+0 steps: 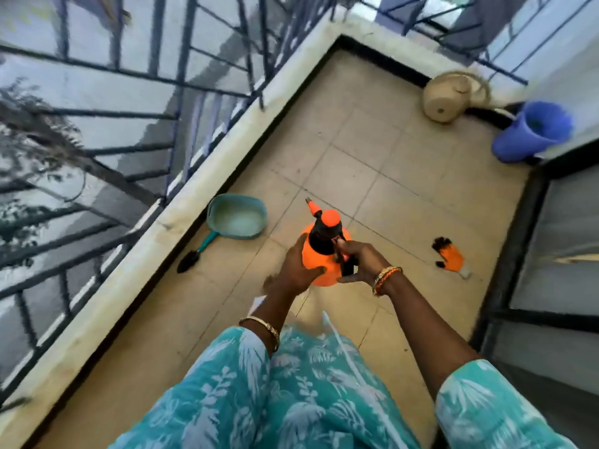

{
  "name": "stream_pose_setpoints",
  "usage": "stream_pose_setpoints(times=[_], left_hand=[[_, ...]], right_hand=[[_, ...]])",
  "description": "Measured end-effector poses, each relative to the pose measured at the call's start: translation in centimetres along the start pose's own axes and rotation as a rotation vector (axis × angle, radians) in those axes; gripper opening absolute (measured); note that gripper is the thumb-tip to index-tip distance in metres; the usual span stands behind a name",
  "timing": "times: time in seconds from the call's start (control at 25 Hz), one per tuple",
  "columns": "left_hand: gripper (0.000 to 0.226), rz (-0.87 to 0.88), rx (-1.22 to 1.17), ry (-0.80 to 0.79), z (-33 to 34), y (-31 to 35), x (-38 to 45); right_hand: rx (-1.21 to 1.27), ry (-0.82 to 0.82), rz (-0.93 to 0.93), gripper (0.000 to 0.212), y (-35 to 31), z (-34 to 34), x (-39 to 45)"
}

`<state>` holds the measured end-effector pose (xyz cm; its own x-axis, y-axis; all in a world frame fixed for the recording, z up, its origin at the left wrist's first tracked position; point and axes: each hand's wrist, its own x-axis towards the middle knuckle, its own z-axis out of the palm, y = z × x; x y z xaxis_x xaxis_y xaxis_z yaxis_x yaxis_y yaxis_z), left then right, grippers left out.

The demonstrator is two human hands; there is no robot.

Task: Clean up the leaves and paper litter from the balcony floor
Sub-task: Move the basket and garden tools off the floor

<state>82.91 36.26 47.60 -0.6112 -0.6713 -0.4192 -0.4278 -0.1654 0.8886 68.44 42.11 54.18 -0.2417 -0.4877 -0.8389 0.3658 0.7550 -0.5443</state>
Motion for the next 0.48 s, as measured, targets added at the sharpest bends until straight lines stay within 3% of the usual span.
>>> stream_pose_setpoints(times=[0.16, 0.36, 0.48], left_hand=[[0.105, -0.022, 0.174, 0.033, 1.8, 3.7, 9.7], [0.087, -0.039, 0.344, -0.15, 3.0, 10.7, 21.2], [0.093, -0.042, 0.321, -0.17, 4.2, 15.6, 27.7]], right_hand=[[0.113, 0.079, 0.007, 0.018, -6.5, -5.1, 4.5], [0.098, 0.216, 0.027, 0.017, -15.6, -10.8, 10.0], [0.22, 0.263, 0.034, 0.018, -20.0, -14.7, 12.4]])
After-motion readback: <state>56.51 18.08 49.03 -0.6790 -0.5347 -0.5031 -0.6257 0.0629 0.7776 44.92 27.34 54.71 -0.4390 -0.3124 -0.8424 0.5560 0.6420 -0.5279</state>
